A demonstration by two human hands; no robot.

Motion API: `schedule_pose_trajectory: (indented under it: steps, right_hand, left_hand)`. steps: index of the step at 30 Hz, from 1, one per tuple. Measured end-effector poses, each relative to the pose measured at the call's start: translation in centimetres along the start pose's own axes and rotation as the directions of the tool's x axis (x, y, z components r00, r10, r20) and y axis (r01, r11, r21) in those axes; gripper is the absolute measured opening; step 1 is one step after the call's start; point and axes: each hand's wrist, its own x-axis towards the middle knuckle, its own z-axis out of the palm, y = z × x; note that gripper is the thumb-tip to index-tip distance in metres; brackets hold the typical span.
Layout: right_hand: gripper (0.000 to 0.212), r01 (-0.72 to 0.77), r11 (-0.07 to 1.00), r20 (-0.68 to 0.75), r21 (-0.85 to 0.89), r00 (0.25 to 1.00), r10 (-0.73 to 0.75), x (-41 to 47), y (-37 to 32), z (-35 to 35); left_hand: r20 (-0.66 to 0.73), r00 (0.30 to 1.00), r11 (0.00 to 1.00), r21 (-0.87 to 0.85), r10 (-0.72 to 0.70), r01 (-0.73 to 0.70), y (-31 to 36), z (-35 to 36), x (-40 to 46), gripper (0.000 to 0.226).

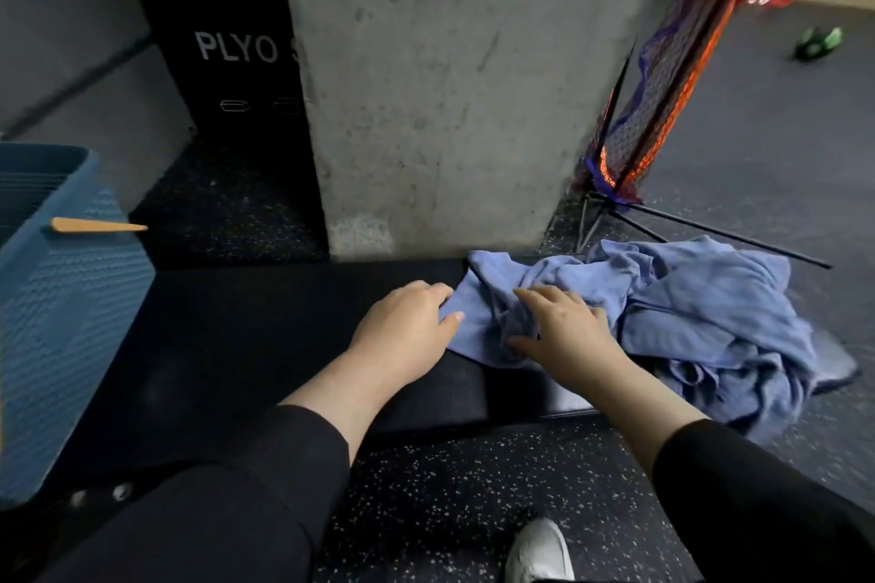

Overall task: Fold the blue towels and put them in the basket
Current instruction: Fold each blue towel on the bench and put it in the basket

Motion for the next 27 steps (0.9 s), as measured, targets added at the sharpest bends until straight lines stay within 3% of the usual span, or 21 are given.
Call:
schedule_pose_trajectory:
  steps: [2,4,6,8,11,13,17,20,23,25,27]
  right_hand:
    - [0.046,0.009,0.999,0.038,-0.051,0.999,-0.007,0.4,0.1,1.1]
    - [0.023,0.018,1.0,-0.02,0.0,1.0,-0.018,0.7,-0.1,2.1]
    - [0.015,0.048,0.963,-0.096,0.266,0.995,-0.023,0.9,-1.0,2.0]
    - [0.015,0.098,0.852,-0.15,0.515,0.988,-0.023,0.9,-2.1,1.0]
    - [0.009,0.151,0.708,-0.212,0.69,0.977,-0.002,0.7,-3.8,-1.0]
    - [0.009,0.158,0.649,-0.218,0.744,0.976,0.013,0.7,-4.5,-1.8]
    - [0.017,0.146,0.559,-0.202,0.816,0.979,0.04,0.8,-5.7,-2.9]
    - [0.019,0.17,0.482,-0.18,0.86,0.983,-0.026,1.0,-7.3,-3.0]
    - [0.025,0.156,0.513,-0.101,0.844,0.986,-0.133,1.3,-9.5,-2.9]
    - [0.012,0.16,0.58,-0.125,0.799,0.987,-0.101,1.6,-11.1,-3.2]
    - [0.017,0.158,0.629,-0.156,0.761,0.986,-0.059,1.9,-12.4,-3.8]
  left_hand:
    - [0.032,0.999,1.0,-0.002,0.009,-0.008,0.3,0.9,0.6,0.041]
    - [0.047,0.999,0.999,-0.028,0.021,-0.02,0.3,1.5,1.0,0.044]
    - [0.061,0.996,0.992,-0.118,0.059,-0.051,0.3,1.5,1.1,0.05]
    - [0.086,0.989,0.973,-0.205,0.122,-0.103,0.2,1.1,1.0,0.052]
    - [0.022,0.987,0.969,-0.193,0.16,-0.153,-0.7,0.2,0.6,0.031]
    - [-0.082,0.992,0.96,-0.256,0.096,-0.114,-1.6,-0.5,0.4,0.019]
    - [-0.208,0.976,0.894,-0.446,-0.063,-0.037,-2.1,-3.3,-0.5,0.027]
    - [-0.312,0.929,0.816,-0.578,-0.201,-0.017,-2.4,-5.5,-1.3,0.033]
    - [-0.371,0.871,0.707,-0.706,-0.321,-0.039,-3.3,-7.5,-2.1,0.035]
    - [-0.339,0.87,0.692,-0.722,-0.357,0.002,-4.2,-8.6,-2.6,0.036]
    - [-0.258,0.882,0.675,-0.733,-0.394,0.087,-5.6,-9.1,-2.8,0.039]
